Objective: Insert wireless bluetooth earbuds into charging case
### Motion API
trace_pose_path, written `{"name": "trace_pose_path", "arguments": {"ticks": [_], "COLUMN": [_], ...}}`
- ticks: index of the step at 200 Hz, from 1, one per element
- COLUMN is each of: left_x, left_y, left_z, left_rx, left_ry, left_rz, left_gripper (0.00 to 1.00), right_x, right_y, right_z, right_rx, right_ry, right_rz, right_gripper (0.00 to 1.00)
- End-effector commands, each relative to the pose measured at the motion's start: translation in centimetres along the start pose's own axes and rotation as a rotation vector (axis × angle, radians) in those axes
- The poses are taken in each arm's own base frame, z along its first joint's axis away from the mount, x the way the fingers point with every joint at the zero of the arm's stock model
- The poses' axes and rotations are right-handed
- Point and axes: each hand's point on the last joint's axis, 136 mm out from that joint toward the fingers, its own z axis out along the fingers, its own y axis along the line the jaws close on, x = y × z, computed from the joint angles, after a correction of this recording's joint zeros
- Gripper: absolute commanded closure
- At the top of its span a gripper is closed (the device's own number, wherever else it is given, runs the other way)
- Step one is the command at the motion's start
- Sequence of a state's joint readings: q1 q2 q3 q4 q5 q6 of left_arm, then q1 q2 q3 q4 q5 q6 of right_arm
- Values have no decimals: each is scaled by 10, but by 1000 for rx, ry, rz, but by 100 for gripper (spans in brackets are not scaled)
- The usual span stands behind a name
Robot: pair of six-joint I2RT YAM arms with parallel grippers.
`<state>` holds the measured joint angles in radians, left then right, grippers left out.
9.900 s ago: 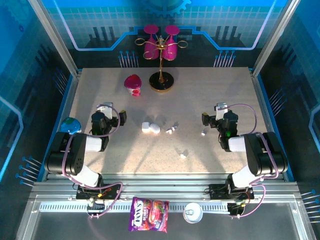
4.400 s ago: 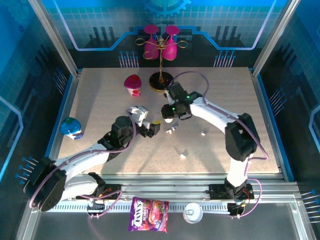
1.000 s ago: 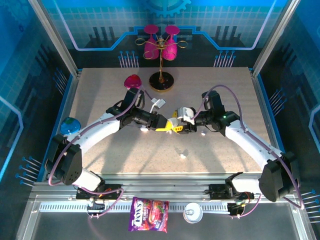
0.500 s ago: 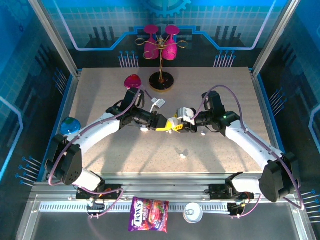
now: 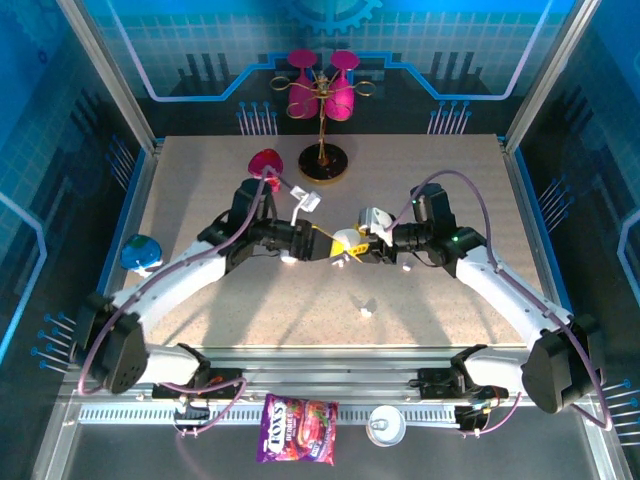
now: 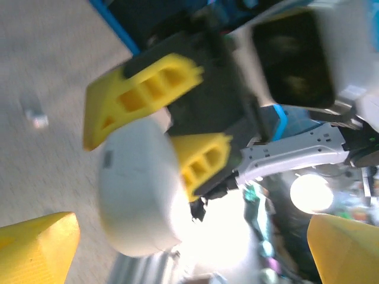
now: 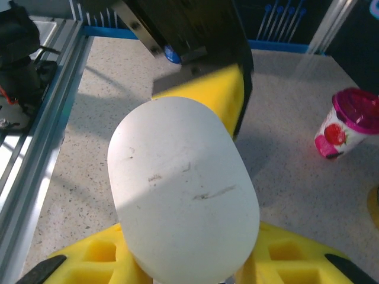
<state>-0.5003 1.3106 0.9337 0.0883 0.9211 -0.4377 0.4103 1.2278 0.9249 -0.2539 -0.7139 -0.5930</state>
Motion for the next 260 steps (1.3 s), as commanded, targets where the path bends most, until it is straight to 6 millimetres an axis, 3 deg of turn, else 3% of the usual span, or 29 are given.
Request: {"name": "trace_pose_path", "arguments": {"ticks": [1,30,58,85,133,195,260], "left_x": [-27,-20,-2,-4,7,2,-1], "left_y": [-15,-16,-7,-3,-5,-17,-15], "left_z": [-15,-22,-11,2,13,12,14], "left_rx": [-60,-107,-121,-107,-32,34,39], "left_ry": [-205,-298,-273,-240,-201,-250,-251], "left_rz": [372,672,900,828,757,726,695], "left_gripper": [1,1,1,1,4,28,30], "right_x": [-4,-5,-6,-9,-17,-22,-38], "right_y": [-9,-3,6,22,41,38,36], "right_z": [-9,-16,-20,-21,-20,-14,-18], "right_rx": [54,42,27,-10,-28,-26,-8], "right_ry": [13,63,81,127,123,113,9], "right_rz": [180,353,473,531,457,434,390], "right_gripper": [68,70,74,75,74,75,76]}}
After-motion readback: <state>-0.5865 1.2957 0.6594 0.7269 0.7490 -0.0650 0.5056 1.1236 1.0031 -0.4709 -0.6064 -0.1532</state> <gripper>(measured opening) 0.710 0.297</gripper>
